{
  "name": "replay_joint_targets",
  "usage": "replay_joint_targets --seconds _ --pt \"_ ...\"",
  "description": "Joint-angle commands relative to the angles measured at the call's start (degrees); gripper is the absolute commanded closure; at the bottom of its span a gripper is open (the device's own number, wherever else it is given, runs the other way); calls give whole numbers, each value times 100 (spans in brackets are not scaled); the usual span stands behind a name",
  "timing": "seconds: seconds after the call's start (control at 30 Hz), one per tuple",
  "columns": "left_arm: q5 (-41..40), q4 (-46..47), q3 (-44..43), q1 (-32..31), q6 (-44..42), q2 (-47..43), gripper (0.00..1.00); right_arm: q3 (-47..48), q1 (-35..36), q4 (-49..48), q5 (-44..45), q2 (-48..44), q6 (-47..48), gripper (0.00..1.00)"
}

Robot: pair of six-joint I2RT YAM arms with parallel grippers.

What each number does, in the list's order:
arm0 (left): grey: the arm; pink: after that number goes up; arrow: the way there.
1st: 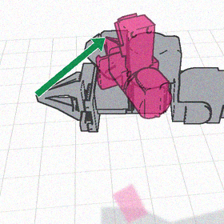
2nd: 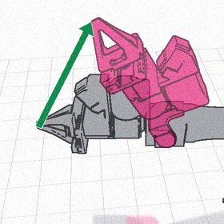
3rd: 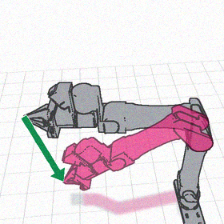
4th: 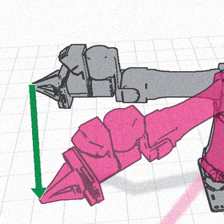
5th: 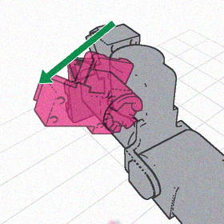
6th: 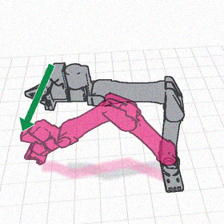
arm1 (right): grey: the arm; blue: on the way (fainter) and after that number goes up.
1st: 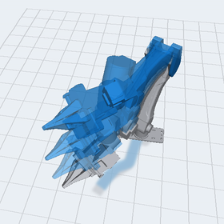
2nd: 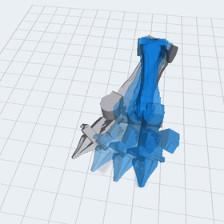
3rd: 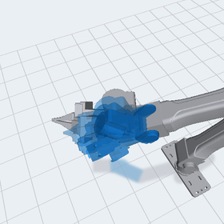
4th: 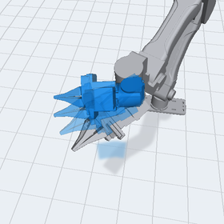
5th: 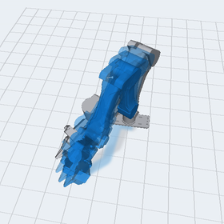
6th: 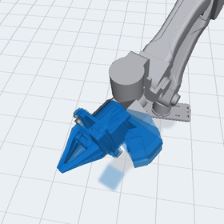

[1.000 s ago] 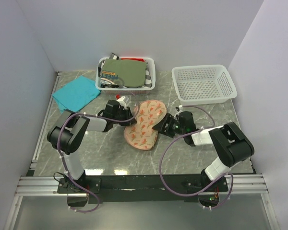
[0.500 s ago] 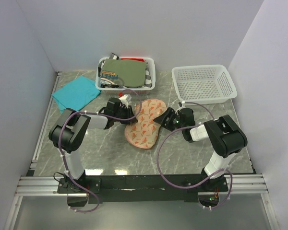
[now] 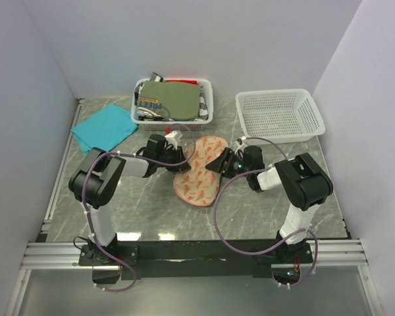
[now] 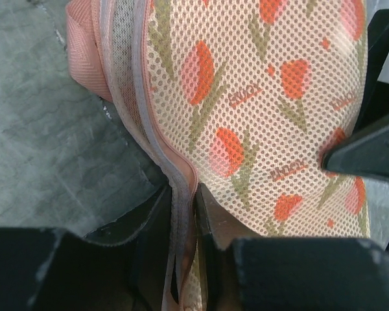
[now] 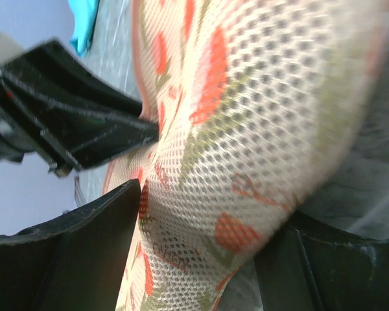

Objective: Place the bra in the laundry bag and zip it closed
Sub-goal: Adjust the laundry bag at the center of the board.

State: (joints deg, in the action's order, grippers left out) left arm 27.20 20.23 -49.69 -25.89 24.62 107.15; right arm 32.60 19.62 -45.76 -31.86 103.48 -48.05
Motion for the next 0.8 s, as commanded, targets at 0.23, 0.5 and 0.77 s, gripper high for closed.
replay_joint_targets --seconds 0.23,0.5,0.77 --pt "137 -309 -164 -30 -133 183 72 -69 271 -47 -620 67 156 47" --pt "-355 -239 29 31 42 -273 27 -394 271 -713 -638 -74 -248 55" --pt "-1462 -353 643 31 131 -1951 4 -728 271 -1462 -357 -21 -986 60"
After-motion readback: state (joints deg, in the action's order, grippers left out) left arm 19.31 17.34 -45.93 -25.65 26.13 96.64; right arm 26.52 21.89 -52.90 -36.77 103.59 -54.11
